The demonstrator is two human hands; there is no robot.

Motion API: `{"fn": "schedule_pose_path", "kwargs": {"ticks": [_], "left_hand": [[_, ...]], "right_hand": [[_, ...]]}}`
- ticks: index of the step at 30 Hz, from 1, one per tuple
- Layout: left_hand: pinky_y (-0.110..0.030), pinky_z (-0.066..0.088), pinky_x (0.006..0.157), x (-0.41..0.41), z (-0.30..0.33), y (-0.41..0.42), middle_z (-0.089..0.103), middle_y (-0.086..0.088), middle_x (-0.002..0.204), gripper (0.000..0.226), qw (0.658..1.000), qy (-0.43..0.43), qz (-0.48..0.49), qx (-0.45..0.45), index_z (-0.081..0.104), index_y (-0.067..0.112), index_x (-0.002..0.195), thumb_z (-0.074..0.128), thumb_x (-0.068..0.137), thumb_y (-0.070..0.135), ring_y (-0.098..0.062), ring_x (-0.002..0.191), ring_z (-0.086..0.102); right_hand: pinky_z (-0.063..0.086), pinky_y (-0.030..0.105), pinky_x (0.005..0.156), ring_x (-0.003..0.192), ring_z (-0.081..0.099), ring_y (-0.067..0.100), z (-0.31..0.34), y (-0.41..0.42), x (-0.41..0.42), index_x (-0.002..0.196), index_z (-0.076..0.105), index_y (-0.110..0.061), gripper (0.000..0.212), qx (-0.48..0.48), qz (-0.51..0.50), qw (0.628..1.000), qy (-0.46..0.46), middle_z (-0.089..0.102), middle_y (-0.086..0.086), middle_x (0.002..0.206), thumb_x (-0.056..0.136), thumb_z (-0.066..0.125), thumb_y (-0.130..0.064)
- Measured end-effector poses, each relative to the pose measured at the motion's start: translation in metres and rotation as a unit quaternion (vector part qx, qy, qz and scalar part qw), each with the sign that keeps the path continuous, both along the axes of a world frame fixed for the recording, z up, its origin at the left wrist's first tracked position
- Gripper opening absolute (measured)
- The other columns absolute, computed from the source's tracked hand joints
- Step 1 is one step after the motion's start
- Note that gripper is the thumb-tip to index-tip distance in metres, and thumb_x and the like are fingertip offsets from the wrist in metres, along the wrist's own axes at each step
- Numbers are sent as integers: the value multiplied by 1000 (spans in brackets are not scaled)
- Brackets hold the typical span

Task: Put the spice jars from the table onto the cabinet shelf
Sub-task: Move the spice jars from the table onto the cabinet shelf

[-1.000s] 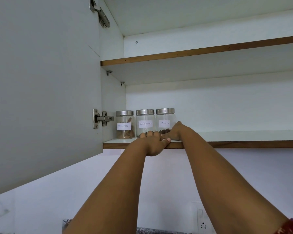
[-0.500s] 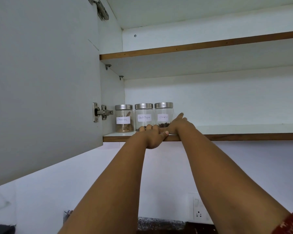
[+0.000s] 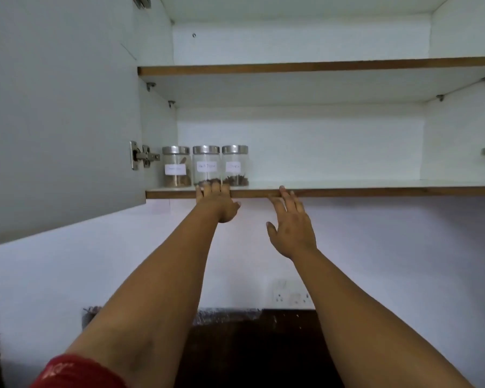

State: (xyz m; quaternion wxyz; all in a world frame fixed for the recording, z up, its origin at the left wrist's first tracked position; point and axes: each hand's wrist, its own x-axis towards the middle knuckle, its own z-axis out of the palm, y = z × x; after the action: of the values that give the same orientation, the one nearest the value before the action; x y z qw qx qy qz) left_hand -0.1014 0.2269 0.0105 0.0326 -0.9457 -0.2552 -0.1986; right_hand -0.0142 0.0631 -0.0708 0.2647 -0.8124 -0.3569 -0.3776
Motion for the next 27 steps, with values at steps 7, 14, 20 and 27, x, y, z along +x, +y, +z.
{"fn": "schedule_pose_path", "kwargs": {"ticks": [7,14,20,27], "left_hand": [[-52,-5,120,-5,-151,-110,-7,-13,163,81,990,-85,-114,5,-6,12,154,36,97,50,-37,148,-8],[-49,5,121,-43,-302,-211,9,-11,160,84,971,-29,-148,-188,5,14,155,36,93,62,-31,148,7],[-46,22,117,-89,-397,-258,19,-11,154,84,939,38,-134,-315,11,13,153,48,91,57,-30,142,19],[-45,35,106,-130,-442,-265,22,-12,150,81,929,77,-102,-348,14,11,150,53,91,52,-30,138,22]], "right_hand": [[46,37,95,115,48,22,-130,-108,-31,135,45,-25,49,75,-59,970,223,56,5,122,89,59,-29],[36,37,103,127,37,18,-249,-191,-79,133,45,-33,49,-12,-124,948,292,47,-3,135,87,61,-38],[34,41,106,135,30,25,-325,-234,-120,137,43,-32,55,-64,-163,909,378,40,1,143,86,64,-36],[38,43,102,131,35,27,-361,-258,-144,136,43,-30,58,-109,-175,895,396,39,5,142,83,67,-32]]}}
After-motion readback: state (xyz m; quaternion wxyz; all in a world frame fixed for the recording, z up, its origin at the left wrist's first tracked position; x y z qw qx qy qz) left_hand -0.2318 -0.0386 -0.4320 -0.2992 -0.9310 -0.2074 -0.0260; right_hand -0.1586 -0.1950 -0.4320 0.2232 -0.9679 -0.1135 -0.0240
